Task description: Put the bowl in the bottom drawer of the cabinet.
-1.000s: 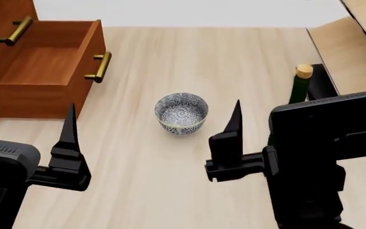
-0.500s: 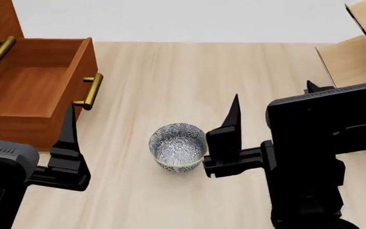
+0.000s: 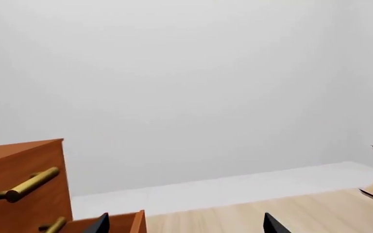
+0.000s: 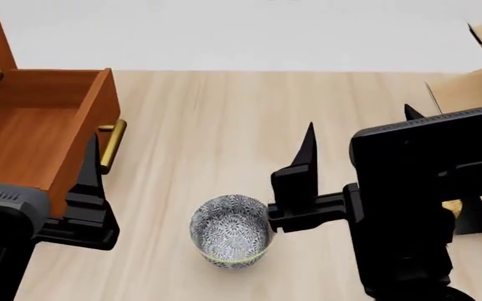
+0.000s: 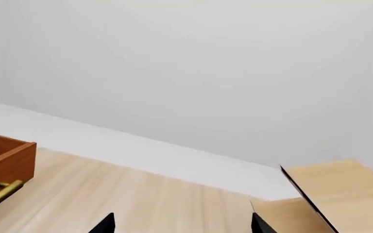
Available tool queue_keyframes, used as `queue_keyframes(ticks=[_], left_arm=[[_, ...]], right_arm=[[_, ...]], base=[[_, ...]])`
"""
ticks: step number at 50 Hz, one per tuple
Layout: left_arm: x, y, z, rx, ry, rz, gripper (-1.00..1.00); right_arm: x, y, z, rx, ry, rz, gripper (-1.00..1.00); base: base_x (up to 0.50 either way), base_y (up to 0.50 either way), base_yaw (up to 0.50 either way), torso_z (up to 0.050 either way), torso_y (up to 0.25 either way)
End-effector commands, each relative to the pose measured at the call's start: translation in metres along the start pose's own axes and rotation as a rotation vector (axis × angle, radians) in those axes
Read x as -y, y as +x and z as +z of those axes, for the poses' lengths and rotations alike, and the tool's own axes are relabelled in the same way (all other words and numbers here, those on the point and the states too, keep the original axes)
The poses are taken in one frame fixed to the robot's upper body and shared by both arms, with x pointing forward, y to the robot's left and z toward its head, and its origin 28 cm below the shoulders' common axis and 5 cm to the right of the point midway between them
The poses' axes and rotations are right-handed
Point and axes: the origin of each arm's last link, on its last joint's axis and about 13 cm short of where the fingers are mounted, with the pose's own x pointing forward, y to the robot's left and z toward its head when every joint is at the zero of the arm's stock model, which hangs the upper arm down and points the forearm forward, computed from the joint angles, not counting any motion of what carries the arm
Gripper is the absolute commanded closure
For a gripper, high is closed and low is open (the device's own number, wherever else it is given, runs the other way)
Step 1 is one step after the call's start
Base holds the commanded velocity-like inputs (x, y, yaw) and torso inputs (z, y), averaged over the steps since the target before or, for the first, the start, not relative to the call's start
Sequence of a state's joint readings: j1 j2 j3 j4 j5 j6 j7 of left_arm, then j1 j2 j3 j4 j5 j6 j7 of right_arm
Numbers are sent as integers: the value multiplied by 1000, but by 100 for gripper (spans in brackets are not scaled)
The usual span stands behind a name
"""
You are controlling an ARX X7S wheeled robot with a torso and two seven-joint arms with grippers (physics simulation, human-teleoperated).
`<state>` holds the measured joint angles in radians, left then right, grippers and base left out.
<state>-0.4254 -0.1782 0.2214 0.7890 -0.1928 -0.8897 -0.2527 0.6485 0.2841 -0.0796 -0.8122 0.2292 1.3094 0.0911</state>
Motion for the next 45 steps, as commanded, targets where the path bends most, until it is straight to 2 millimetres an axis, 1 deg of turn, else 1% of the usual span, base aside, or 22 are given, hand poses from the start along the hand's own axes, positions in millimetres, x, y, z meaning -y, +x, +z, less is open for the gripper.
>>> queue_keyframes(ticks=[1,8,10,11,17,18,21,45], left_arm=[[0,-1,1,1,0,0,-100],[0,-1,-2,1,-1,-1,-100],[0,0,0,2,-1,-1,-100],[0,-1,-3,1,-1,-1,-100],[-1,0,-1,-1,-1,-1,-100],[0,-1,-4,-1,-1,-1,-100],[-1,0,-1,0,-1,0,-100],[0,-1,-1,1,0,-3,-100]], right_arm=[[0,0,1,2,-1,1,-100],[0,-1,1,1,-3,0,-100],[0,-1,1,1,-3,0,-100],[0,-1,1,1,-3,0,-100],[-1,0,0,-1,-3,1,-100],[-1,1,0,-1,-3,1,-100],[-1,1,1,0,-2,3,-100],[-1,0,0,0,-4,3,-100]], base=[[195,0,0,0,0],[188,0,0,0,0],[191,0,0,0,0],[188,0,0,0,0],[185,0,0,0,0],[184,0,0,0,0],[184,0,0,0,0],[176,0,0,0,0]])
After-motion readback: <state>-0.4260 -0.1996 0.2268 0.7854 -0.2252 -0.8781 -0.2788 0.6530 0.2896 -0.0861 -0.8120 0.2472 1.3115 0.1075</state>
